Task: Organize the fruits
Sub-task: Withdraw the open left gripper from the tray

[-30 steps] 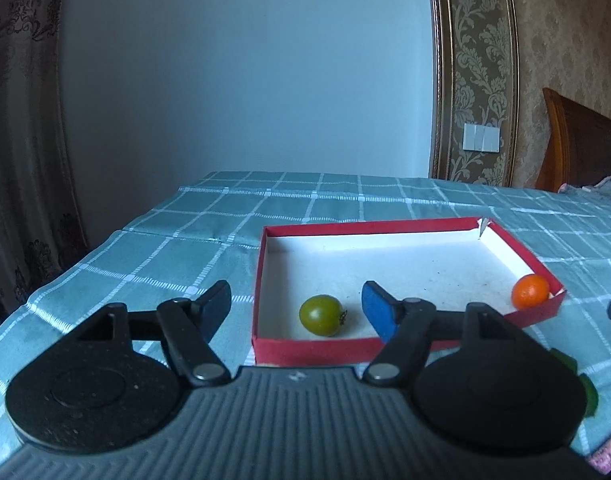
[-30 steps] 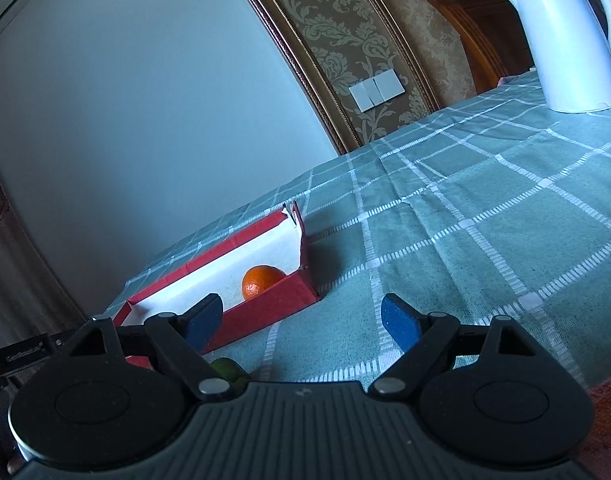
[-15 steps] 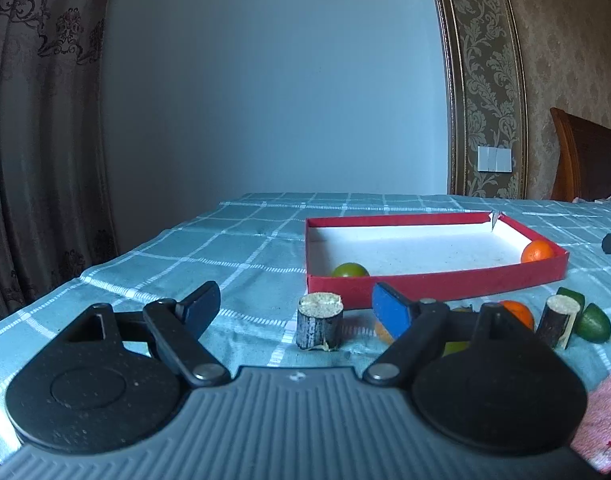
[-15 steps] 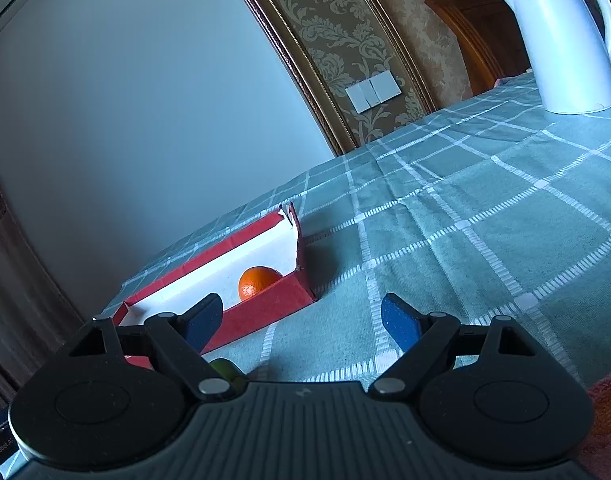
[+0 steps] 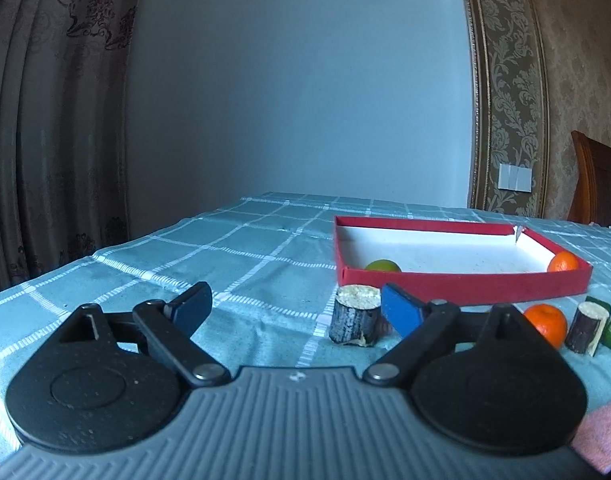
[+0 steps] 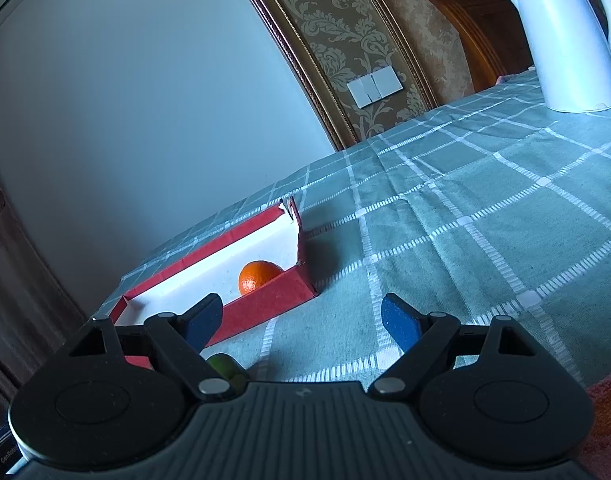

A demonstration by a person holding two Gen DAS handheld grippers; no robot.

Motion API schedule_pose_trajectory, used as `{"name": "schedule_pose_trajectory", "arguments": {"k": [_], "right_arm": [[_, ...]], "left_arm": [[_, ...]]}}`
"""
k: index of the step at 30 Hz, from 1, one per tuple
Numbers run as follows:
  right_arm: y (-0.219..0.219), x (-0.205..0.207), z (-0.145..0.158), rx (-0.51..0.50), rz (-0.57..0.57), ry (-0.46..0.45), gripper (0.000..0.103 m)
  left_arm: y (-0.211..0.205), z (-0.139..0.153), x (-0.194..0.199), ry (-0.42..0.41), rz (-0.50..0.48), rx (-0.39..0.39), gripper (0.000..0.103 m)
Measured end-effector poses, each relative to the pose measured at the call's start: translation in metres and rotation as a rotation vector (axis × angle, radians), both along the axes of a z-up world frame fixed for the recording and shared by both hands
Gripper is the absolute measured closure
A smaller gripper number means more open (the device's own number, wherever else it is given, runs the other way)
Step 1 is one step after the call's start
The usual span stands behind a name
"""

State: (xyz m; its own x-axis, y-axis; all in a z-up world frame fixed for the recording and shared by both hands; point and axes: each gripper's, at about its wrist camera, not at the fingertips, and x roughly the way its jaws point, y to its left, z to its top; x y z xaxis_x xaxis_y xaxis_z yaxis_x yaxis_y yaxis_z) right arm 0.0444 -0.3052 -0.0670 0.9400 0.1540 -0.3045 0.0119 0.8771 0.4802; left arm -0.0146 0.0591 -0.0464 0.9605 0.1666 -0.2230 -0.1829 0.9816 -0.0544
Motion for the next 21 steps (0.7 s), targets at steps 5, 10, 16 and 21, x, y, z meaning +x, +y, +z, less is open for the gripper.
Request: {"name": "schedule_pose_trajectory", "arguments": {"k": [5, 10, 16, 21], "right_arm": [[0.002, 0.002, 0.0, -0.009, -0.002, 0.013, 0.016], [0.004, 0.014, 0.0, -0.019, -0.008, 0.048, 0.016], [0.001, 0.026, -0.002, 0.006, 0.016, 0.087, 0.016], [0.023, 0.009, 0.014, -0.012, 0.109, 0.036, 0.016]], "left_arm": [[0.029, 0.002, 0.011, 0.066, 0.066, -0.208, 0.012], [0.041, 0.007, 0.02, 0.122, 0.139, -0.274, 0.017], [0.046, 0.021, 0.029, 0.072, 0.206, -0.215, 0.018], [0.05, 0.022, 0.03, 0.042, 0.167, -0.227, 0.018]]}}
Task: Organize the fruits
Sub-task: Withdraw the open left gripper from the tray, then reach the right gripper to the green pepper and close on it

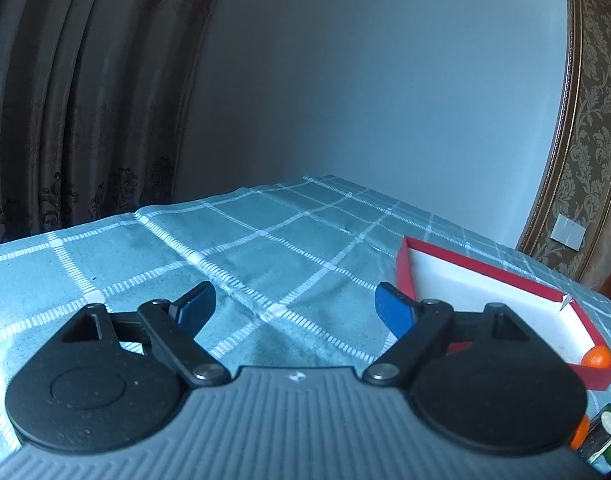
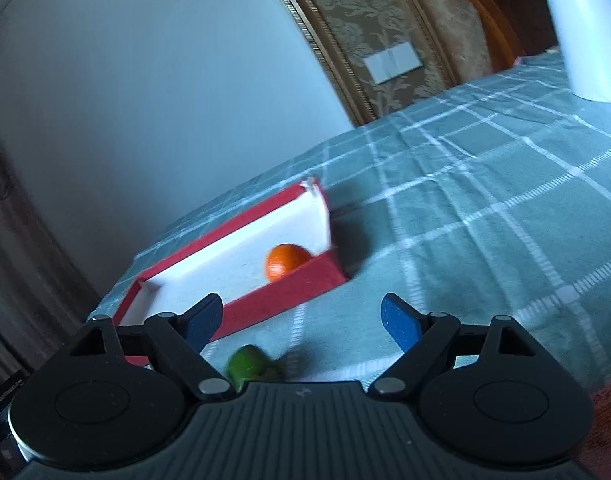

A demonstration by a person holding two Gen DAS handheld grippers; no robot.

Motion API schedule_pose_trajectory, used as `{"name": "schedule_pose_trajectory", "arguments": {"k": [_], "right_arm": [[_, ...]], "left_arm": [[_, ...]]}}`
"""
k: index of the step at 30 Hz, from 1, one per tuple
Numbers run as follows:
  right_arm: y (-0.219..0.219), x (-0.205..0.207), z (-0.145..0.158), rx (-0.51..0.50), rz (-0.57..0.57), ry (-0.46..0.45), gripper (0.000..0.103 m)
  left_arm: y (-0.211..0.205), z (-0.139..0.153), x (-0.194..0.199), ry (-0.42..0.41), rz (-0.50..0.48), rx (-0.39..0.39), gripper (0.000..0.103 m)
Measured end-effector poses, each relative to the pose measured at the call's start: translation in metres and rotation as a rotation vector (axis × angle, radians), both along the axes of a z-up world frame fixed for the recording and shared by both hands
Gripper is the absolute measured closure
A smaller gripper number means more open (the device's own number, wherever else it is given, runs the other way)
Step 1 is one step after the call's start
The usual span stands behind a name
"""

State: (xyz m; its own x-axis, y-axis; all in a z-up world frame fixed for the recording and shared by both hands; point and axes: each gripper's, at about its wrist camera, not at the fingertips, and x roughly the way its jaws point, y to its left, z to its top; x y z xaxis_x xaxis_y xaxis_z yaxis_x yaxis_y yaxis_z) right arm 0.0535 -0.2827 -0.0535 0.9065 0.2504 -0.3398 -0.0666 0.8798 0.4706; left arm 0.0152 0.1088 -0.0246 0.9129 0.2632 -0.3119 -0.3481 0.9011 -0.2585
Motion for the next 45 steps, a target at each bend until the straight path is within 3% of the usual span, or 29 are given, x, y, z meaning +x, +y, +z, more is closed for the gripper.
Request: {"name": "schedule_pose_trajectory", "arguments": {"k": [5, 11, 15, 22, 26, 29, 30, 33, 35, 39, 45], "right_arm": [[0.057, -0.018, 0.03, -0.134, 0.241, -0.114, 0.016], [0.108, -0.022, 0.036, -0.232, 0.437, -0.089, 0.016], [0.115, -0.027, 0.035, -0.274, 0.431, -0.093, 0.016], [0.071, -0.027, 0.031, -0.223, 0.306, -0.054, 0.016], [0.049, -0.031, 0.032, -0.226, 0.245, -0.049, 0.016], [0.042, -0.03, 0.027, -0.283, 0.213, -0.016, 0.016], [0.042, -0.031, 0.025, -0.3, 0.217, -0.009, 0.016], [0.047, -0.033, 0.022, -0.351, 0.233, -0.01, 0.016], [0.053, -0.034, 0.02, -0.388, 0.242, -0.021, 0.021], [0.059, -0.032, 0.019, -0.412, 0.261, -0.016, 0.055], [0.064, -0.036, 0.012, -0.479, 0.242, 0.005, 0.055]], "left_arm": [[-0.009, 0.004, 0.013, -0.009, -0.003, 0.055, 0.018], [-0.01, 0.005, 0.028, 0.036, -0.035, 0.05, 0.017], [-0.004, 0.005, 0.037, 0.05, -0.008, 0.013, 0.017], [-0.007, 0.005, 0.071, 0.106, -0.009, 0.005, 0.018], [-0.006, 0.009, 0.055, 0.065, -0.057, 0.031, 0.015], [0.0, 0.016, 0.037, 0.012, -0.091, 0.03, 0.01], [0.001, 0.017, 0.03, -0.016, -0.084, 0.034, 0.005], [-0.001, 0.017, 0.018, -0.08, -0.066, 0.066, 0.005], [-0.005, 0.017, 0.016, -0.089, -0.082, 0.086, 0.006], [-0.011, 0.018, 0.016, -0.108, -0.124, 0.092, 0.005], [-0.014, 0.015, 0.019, -0.119, -0.14, 0.106, 0.002]]}}
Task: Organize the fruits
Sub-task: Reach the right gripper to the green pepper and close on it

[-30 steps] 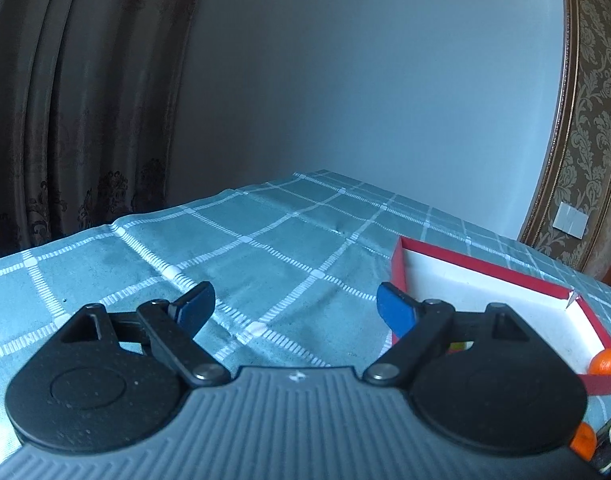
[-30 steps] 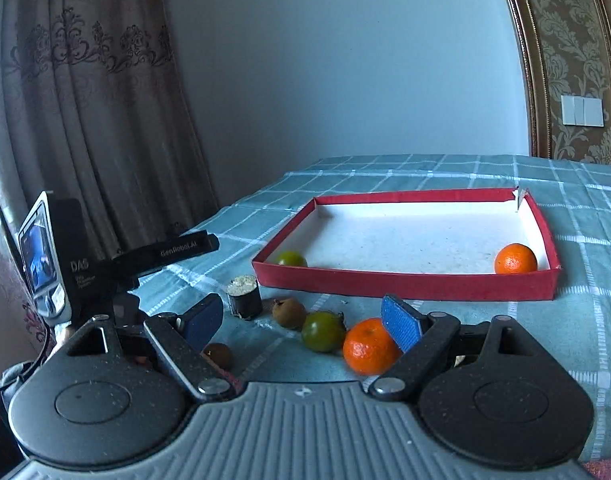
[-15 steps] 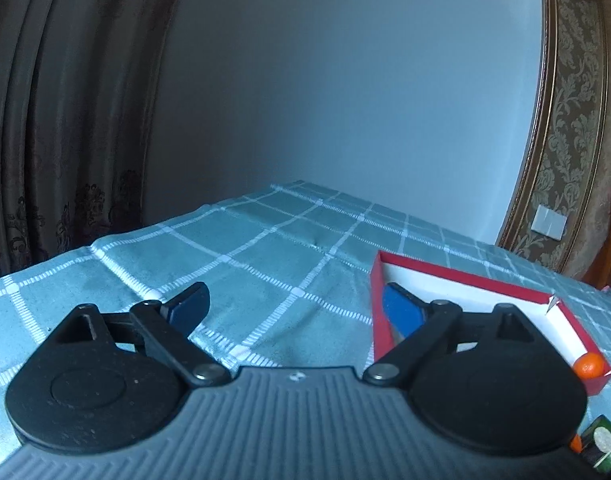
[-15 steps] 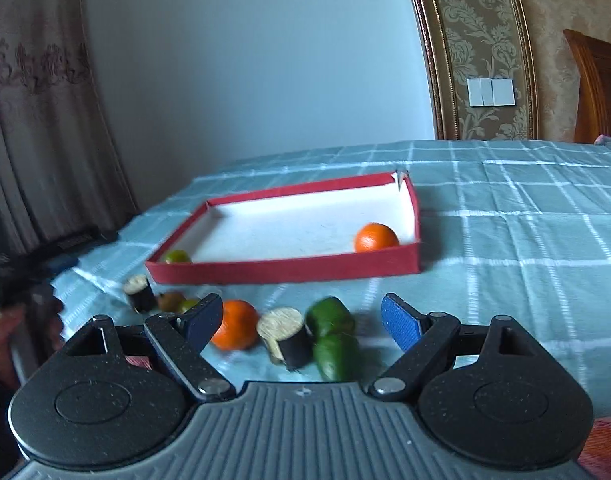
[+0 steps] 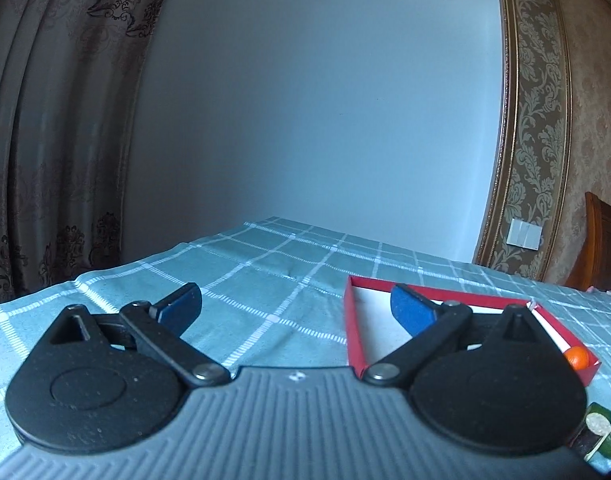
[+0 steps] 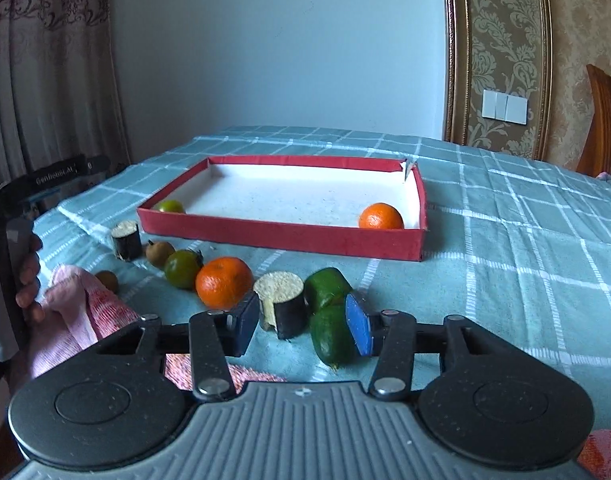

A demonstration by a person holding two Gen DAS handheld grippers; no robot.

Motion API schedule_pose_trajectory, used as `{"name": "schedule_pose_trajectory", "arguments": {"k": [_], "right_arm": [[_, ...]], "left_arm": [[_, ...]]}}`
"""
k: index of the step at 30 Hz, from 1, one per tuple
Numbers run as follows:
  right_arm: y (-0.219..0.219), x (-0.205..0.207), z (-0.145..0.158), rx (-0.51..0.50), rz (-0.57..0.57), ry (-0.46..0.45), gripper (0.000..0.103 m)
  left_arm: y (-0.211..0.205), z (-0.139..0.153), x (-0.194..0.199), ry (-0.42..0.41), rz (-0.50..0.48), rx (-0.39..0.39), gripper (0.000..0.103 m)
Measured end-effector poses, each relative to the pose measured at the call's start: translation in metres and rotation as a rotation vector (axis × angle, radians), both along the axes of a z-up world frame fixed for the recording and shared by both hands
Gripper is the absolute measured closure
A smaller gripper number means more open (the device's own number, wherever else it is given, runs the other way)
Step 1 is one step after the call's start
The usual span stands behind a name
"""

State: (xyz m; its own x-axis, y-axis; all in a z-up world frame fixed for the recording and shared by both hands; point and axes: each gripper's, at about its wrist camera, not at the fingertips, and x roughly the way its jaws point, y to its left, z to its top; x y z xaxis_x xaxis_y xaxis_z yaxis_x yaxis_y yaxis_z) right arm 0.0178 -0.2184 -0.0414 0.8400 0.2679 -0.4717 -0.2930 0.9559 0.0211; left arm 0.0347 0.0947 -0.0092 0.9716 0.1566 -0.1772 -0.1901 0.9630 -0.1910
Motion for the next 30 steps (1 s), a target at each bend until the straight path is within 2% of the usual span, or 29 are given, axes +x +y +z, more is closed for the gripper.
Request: {"name": "schedule_pose_trajectory", "arguments": {"k": [10, 17, 21, 30], "right_arm": [[-0.005, 0.01, -0.016, -0.027, -0.039, 0.045, 0.055], [-0.016, 0.02, -0.022, 0.021, -0.049, 0.07, 0.055], [-0.02, 0.023, -0.023, 0.046, -0.054, 0.09, 0.059], [-0.014, 0.024, -0.024, 0.018, -0.045, 0.098, 0.067]], "left_arm": [[0.003, -0.004, 0.008, 0.039, -0.07, -0.019, 0.0], [-0.004, -0.005, 0.019, 0.118, -0.028, 0.012, 0.0], [-0.005, -0.006, 0.025, 0.162, -0.003, 0.027, 0.0], [-0.006, -0.009, 0.031, 0.206, 0.025, 0.042, 0.0]]}}
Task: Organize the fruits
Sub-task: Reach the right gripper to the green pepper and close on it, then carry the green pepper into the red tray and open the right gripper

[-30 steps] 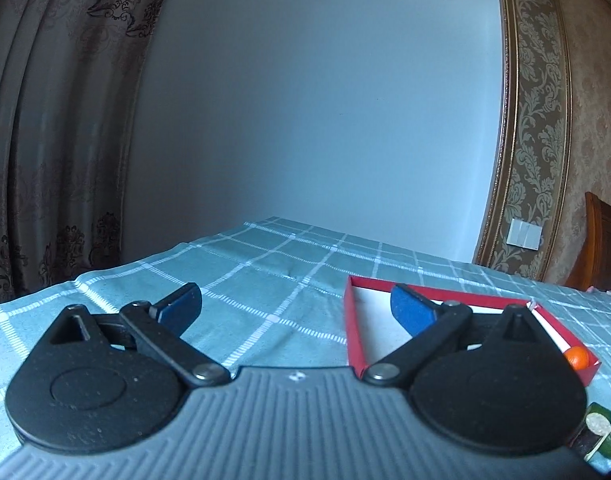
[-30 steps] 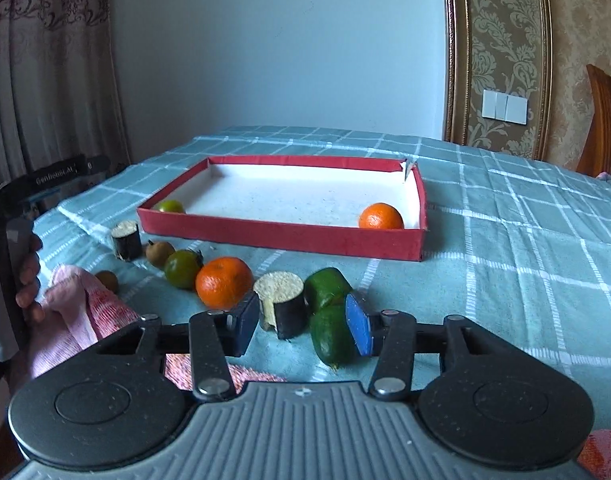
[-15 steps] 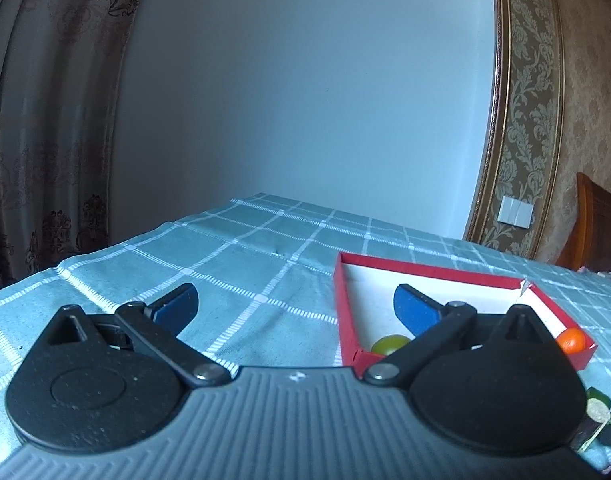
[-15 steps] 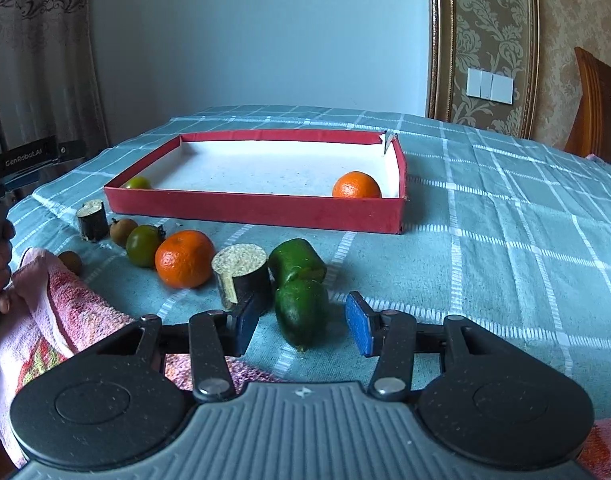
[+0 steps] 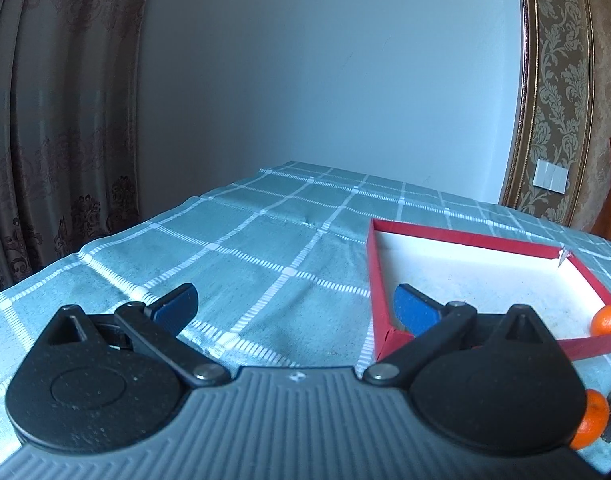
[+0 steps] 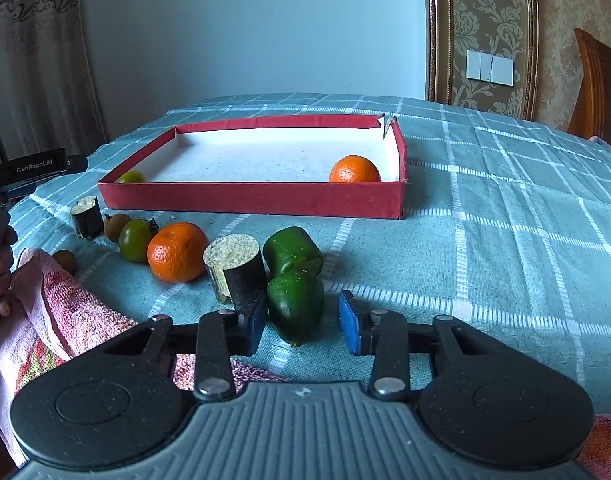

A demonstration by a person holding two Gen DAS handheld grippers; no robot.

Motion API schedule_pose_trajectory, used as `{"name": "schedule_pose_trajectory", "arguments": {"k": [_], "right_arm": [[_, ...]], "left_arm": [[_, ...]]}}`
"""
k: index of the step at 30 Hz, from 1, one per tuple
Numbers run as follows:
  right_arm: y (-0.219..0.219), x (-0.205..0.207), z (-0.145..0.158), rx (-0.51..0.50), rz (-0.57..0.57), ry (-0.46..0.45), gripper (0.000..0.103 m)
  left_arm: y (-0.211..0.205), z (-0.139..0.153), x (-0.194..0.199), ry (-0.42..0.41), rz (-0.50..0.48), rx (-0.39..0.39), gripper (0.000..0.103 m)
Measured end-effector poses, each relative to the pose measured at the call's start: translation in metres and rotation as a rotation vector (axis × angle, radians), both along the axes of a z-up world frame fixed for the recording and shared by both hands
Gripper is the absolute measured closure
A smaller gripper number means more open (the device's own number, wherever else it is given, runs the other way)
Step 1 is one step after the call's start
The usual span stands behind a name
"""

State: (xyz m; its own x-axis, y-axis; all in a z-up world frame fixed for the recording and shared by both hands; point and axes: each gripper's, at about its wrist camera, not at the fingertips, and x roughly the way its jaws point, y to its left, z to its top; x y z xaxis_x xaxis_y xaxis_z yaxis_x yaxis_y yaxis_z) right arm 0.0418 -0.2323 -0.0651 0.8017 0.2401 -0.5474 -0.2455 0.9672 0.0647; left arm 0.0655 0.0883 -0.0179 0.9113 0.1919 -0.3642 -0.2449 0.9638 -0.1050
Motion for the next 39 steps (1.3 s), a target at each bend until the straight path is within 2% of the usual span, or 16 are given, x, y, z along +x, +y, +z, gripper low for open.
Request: {"name": "schedule_pose_trajectory", "arguments": {"k": [4, 12, 17, 22, 30, 39], "right_arm": [[0.003, -0.003, 0.001, -0.009, -0.003, -0.009, 0.073], [-0.005, -0.012, 0.005, 0.02, -0.026, -0.034, 0.073], [-0.013, -0.013, 0.034, 0.062, -0.023, -0.124, 0.074], [0.001, 0.021, 0.06, 0.044, 0.007, -0.177, 0.074], [0.021, 0.088, 0.053, 0.023, 0.014, -0.126, 0.073], [0.024, 0.111, 0.036, 0.012, -0.009, -0.064, 0.072]], "left_arm": [[0.001, 0.0, 0.002, 0.013, 0.006, -0.002, 0.0], [0.003, -0.001, 0.004, 0.025, 0.01, -0.012, 0.0], [0.002, -0.001, 0.008, 0.041, -0.004, -0.008, 0.0], [0.004, -0.002, 0.007, 0.04, -0.002, -0.018, 0.0], [0.005, -0.002, 0.007, 0.039, -0.005, -0.024, 0.0], [0.005, -0.002, 0.007, 0.038, -0.004, -0.026, 0.0]]}}
